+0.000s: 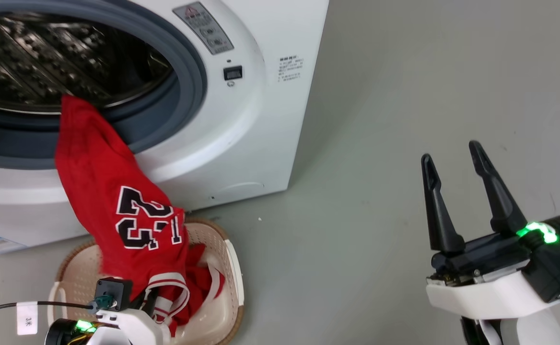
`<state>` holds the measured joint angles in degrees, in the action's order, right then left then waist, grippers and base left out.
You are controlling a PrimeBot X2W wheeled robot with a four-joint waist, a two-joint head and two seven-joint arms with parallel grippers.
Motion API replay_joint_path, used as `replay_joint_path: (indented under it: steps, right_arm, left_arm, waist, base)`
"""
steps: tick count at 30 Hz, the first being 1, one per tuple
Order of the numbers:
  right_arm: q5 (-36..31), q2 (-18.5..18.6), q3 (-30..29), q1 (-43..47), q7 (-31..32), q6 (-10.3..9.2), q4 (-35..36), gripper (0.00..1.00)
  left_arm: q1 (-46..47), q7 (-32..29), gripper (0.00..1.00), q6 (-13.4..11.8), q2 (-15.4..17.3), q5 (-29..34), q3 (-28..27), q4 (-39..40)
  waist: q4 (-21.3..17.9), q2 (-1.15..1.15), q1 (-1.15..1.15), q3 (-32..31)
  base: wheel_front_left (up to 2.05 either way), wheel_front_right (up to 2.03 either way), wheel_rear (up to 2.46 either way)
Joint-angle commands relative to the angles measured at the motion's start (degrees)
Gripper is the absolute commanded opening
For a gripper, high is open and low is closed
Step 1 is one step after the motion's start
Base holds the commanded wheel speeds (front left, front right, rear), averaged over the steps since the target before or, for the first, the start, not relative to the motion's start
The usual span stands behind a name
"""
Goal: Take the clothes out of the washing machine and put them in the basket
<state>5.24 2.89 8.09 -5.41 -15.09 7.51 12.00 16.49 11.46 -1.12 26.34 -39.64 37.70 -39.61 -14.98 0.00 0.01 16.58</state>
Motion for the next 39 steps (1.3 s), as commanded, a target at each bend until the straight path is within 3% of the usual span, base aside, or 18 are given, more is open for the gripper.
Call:
replay_joint_path:
  steps: [1, 11, 19, 24, 35, 36, 37, 39]
  right_arm:
    - [0.5, 0.0, 0.1, -0.9, -0.1, -0.04, 0.3, 1.0]
    - [1.4, 0.0, 0.3, -6.1, -0.1, -0.04, 1.9, 1.0]
    - [2.1, 0.0, 0.4, -9.7, -0.1, -0.04, 3.1, 1.0]
    - [2.5, 0.0, -0.1, -11.5, -0.1, -0.04, 3.7, 1.0]
    - [3.3, 0.0, -0.9, -13.2, -0.1, -0.04, 4.1, 1.0]
    - [3.3, 0.0, -0.9, -13.2, -0.1, -0.04, 4.0, 1.0]
    - [3.3, 0.0, -1.0, -13.2, -0.1, -0.04, 3.8, 1.0]
    - [3.0, 0.0, -1.0, -12.8, -0.1, -0.04, 3.4, 1.0]
  left_arm:
    - [0.9, 0.2, 0.0, 0.4, -0.3, -0.2, 0.1, -1.0]
    - [8.6, 0.7, 0.0, 4.5, -5.0, -0.9, 0.8, -18.1]
    - [14.7, -1.3, 0.0, 6.1, -7.2, -0.8, 1.6, -27.9]
    - [17.5, -3.9, 0.0, 6.4, -8.3, -0.6, 2.4, -31.5]
    - [21.1, -7.3, 0.0, 4.6, -9.3, -0.7, 3.1, -33.7]
    - [21.3, -7.3, 0.24, 4.6, -9.4, -0.8, 3.1, -33.7]
    - [21.4, -6.9, 1.0, 4.6, -9.5, -0.7, 3.1, -33.8]
    - [21.3, -6.0, 1.0, 4.4, -9.9, -0.6, 3.3, -33.9]
  waist:
    - [-0.9, 0.0, -0.01, 2.4]
    - [-2.6, 0.0, -0.01, 11.4]
    - [-3.1, 0.0, -0.01, 17.9]
    - [-3.2, 0.0, -0.01, 20.9]
    - [-3.1, 0.0, -0.01, 24.6]
    - [-3.1, 0.0, -0.01, 24.6]
    - [-3.0, 0.0, -0.01, 24.4]
    - [-2.8, 0.0, -0.01, 23.6]
  base:
    - [0.0, 0.0, 0.0]
    - [0.0, 0.0, 0.0]
    - [0.0, 0.0, 0.0]
    - [0.0, 0.0, 0.0]
    - [0.0, 0.0, 0.0]
    - [0.0, 0.0, 0.0]
    - [0.0, 0.0, 0.0]
    - [0.0, 0.0, 0.0]
